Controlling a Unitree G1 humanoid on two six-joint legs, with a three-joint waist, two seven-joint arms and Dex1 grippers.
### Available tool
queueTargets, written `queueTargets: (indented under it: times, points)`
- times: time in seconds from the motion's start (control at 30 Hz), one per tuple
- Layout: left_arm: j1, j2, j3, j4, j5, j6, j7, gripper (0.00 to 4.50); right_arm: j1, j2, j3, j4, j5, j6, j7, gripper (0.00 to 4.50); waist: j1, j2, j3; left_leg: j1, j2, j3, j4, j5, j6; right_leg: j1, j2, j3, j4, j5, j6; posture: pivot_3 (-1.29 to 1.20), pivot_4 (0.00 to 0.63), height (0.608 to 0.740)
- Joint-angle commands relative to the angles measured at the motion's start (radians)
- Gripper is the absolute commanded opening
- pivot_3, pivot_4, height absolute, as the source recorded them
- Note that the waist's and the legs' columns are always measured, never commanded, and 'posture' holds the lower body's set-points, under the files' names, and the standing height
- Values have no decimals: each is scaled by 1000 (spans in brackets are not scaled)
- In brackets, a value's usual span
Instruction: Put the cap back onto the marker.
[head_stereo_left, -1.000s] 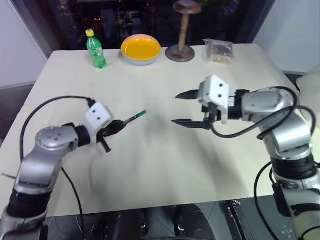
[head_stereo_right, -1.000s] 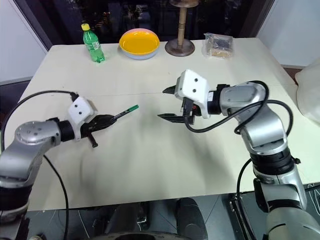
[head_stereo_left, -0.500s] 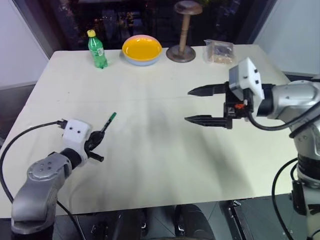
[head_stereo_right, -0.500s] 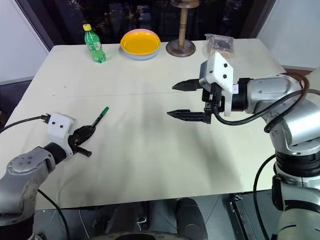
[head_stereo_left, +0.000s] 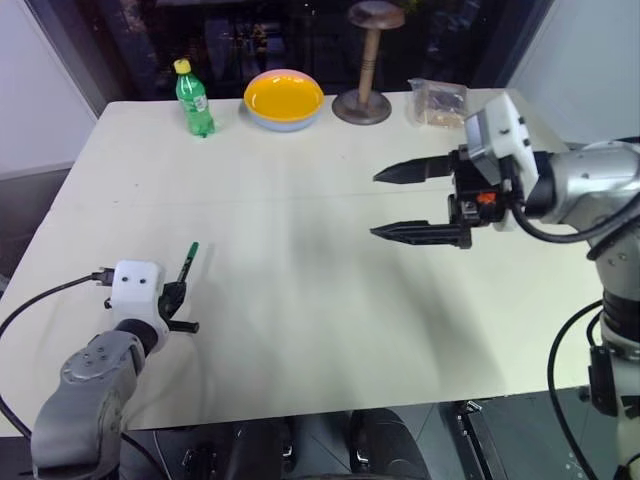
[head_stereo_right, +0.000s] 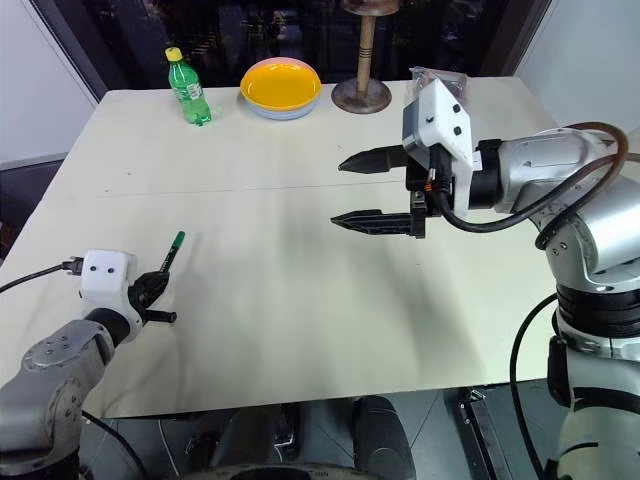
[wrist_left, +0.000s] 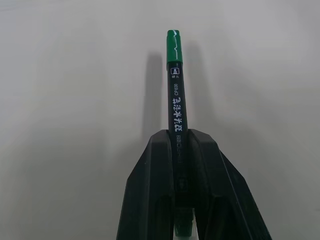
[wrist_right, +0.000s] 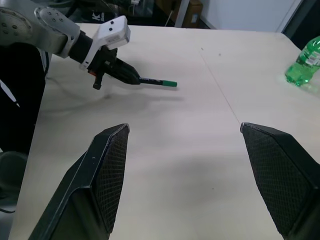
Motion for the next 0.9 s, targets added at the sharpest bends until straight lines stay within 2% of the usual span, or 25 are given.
queueTargets:
  times: [0.03,0.17,0.23,0.27,0.47,0.73,0.9]
  points:
    - [14,5,-3,-10,3,-17,8,0,-12,-14,-15,-19,31,-7,-1,3670,-1,0,0,0,0,0,0,0,0,0,0,0,0,0,0,0,150,740]
    - [14,-1,-11,8,-1,-27,13,0,-4,-22,-17,-21,37,-10,-5,3670,0,0,0,0,0,0,-1,-1,-1,0,0,0,-1,0,0,0,150,740]
    - [14,-4,-15,15,-4,-30,14,1016,0,-25,-18,-24,39,-11,-7,3703,-1,0,0,0,0,0,-1,-1,-2,0,0,0,-1,0,0,0,150,740]
    - [14,-5,-18,17,-4,-32,16,1366,2,-27,-19,-26,39,-11,-8,3703,-1,0,0,0,0,0,-1,-1,-2,0,0,0,-2,0,-1,0,150,740]
    - [5,-8,-19,19,-13,-41,17,4472,12,-42,-23,-30,44,-10,-11,3703,-1,0,0,-1,0,0,-1,-1,-2,-1,-1,0,-2,0,-1,0,150,740]
    - [0,-13,-3,-52,-45,-41,14,4472,22,-58,-17,-19,45,-23,-7,3703,-1,0,0,-1,0,0,-2,-1,-2,-1,-1,0,-3,0,-1,0,150,740]
    - [-1,-33,28,-198,-73,26,56,4472,26,-61,-5,-2,34,-46,10,3703,-1,0,0,-1,0,0,-2,-1,-2,-1,-1,0,-3,0,-1,0,150,740]
